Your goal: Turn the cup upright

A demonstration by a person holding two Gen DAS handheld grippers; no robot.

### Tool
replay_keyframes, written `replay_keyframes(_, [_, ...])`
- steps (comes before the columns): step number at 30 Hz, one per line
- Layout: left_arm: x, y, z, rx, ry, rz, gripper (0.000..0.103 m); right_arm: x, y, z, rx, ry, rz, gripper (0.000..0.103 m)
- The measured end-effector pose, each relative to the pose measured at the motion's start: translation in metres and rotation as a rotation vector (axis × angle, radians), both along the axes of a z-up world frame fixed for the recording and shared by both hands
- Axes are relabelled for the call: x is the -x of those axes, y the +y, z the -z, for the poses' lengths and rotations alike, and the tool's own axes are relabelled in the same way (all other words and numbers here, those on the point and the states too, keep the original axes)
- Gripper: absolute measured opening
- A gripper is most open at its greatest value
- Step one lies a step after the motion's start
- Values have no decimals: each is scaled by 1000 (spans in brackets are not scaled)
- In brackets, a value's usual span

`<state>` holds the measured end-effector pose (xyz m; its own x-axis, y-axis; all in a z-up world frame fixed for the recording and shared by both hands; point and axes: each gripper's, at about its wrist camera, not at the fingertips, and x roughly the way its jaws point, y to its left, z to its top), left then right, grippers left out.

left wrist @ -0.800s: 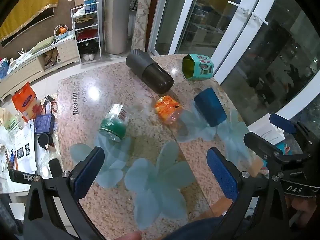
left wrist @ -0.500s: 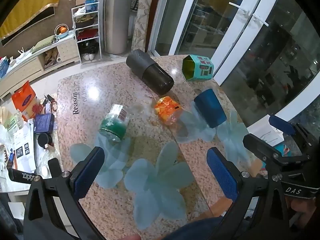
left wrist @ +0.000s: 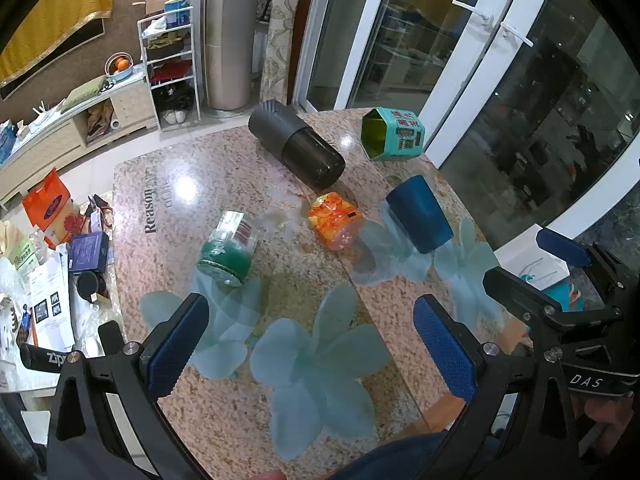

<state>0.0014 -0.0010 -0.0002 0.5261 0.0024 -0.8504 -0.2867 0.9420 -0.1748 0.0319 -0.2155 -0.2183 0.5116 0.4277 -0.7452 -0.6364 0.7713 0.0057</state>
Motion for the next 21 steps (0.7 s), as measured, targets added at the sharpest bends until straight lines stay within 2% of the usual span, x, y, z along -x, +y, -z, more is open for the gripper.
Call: replay_keyframes(21, [-1,0,3,12,13,5,103,0,-3,4,0,21,-6,97])
